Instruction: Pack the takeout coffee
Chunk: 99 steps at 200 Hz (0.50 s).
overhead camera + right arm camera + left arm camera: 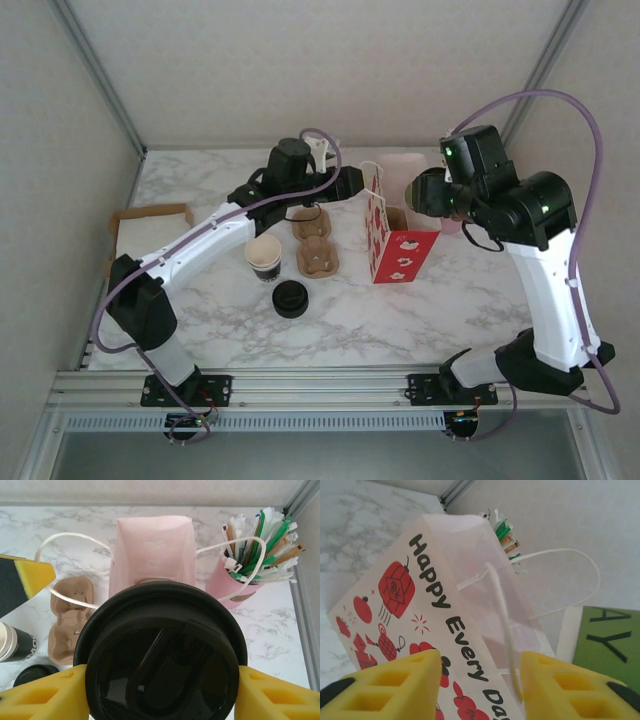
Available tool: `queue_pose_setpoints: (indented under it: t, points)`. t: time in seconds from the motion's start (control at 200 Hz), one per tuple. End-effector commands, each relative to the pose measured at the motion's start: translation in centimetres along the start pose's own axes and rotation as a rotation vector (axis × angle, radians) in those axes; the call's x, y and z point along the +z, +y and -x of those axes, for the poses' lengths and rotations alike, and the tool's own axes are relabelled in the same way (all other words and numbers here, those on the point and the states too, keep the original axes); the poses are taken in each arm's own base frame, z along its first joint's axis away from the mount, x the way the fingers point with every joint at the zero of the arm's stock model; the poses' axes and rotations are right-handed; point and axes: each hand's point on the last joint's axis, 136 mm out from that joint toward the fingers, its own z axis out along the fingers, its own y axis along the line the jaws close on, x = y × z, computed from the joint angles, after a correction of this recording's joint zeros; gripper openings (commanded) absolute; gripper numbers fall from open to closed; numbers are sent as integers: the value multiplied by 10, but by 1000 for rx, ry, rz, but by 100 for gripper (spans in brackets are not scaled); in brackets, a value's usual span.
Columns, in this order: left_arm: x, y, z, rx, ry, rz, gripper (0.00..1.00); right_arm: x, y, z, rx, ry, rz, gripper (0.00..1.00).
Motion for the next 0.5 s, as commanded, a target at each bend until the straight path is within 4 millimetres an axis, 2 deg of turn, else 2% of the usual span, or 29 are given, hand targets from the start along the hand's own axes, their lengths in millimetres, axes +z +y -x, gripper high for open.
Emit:
queue_pose_setpoints:
  t: [0.0, 0.09, 0.255, 0.491]
  points:
    - [-6, -23, 6, 2, -8, -73, 32, 9, 3, -5, -8, 48, 27, 65]
    - [-9, -27, 2, -14, -14, -75, 22, 15, 2, -7, -7, 72, 31, 65]
    - [-17, -39, -5, -35, -26, -80, 13, 25, 3, -11, -6, 109, 43, 65]
    - [-28, -52, -11, -73, -61, -68, 4, 33, 4, -16, -11, 147, 53, 65]
